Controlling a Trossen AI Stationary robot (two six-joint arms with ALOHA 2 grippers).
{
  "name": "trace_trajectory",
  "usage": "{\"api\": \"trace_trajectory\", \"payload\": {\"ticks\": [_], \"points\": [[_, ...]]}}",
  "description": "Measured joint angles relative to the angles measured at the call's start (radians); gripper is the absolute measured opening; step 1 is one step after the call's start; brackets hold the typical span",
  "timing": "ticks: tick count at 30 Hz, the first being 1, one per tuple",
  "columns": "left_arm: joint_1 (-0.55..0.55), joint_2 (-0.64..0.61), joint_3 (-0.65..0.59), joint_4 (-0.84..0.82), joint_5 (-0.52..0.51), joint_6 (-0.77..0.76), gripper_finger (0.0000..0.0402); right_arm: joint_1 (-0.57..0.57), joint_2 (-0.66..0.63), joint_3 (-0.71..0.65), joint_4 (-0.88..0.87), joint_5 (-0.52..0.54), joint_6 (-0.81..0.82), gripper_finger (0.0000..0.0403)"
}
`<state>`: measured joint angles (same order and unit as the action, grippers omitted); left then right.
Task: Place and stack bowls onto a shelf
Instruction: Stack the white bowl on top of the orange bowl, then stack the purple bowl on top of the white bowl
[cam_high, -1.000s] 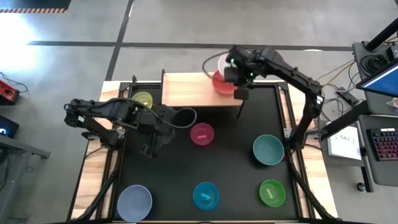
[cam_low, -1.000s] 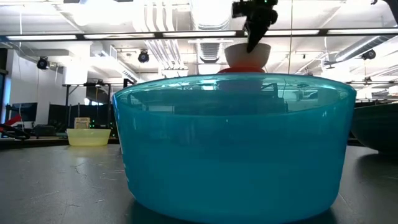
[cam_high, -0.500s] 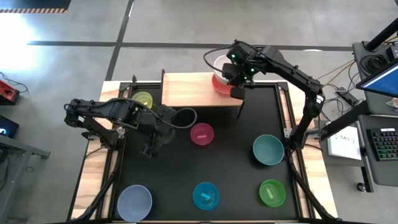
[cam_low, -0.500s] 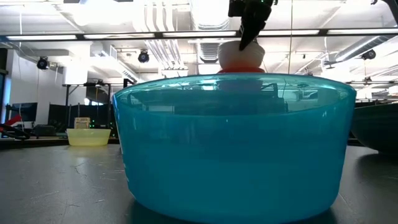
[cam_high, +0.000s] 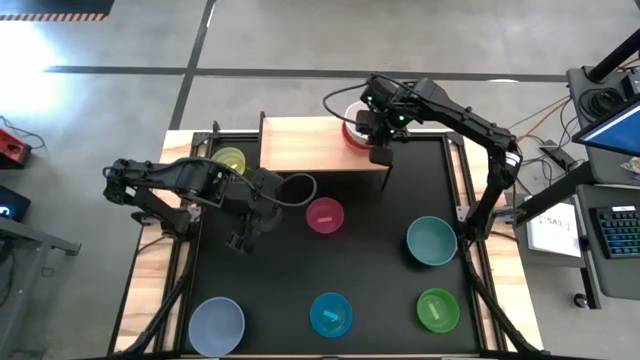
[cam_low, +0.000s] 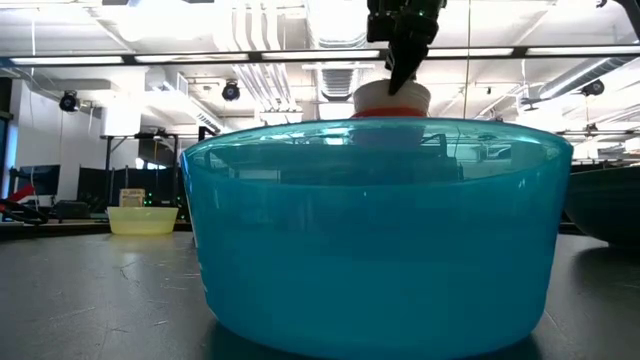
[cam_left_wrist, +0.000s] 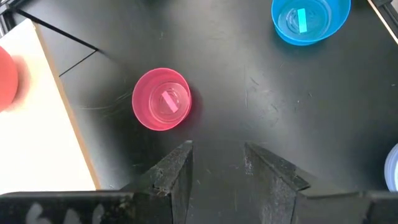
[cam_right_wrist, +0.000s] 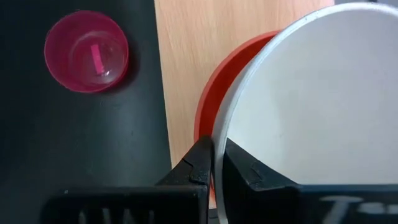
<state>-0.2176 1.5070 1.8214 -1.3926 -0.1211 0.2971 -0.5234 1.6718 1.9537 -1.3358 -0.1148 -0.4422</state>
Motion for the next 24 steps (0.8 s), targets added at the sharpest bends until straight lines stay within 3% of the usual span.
{"api": "trace_trajectory", "payload": {"ticks": [9,16,24], "points": [[0.0,0.011,0.0,0.0,0.0,-0.127,0.0126,0.0,0.0,0.0,0.034,0.001,0.005,0.0062],[0.0,0.045,0.0,-0.011,0.0,-0.136,0.0126,0.0,0.0,0.004,0.032,0.008,0.025,0.0112],[-0.001,0.086,0.0,-0.062,0.008,-0.237,0.0126,0.008,0.0,0.102,0.023,0.052,0.056,0.0129]]}}
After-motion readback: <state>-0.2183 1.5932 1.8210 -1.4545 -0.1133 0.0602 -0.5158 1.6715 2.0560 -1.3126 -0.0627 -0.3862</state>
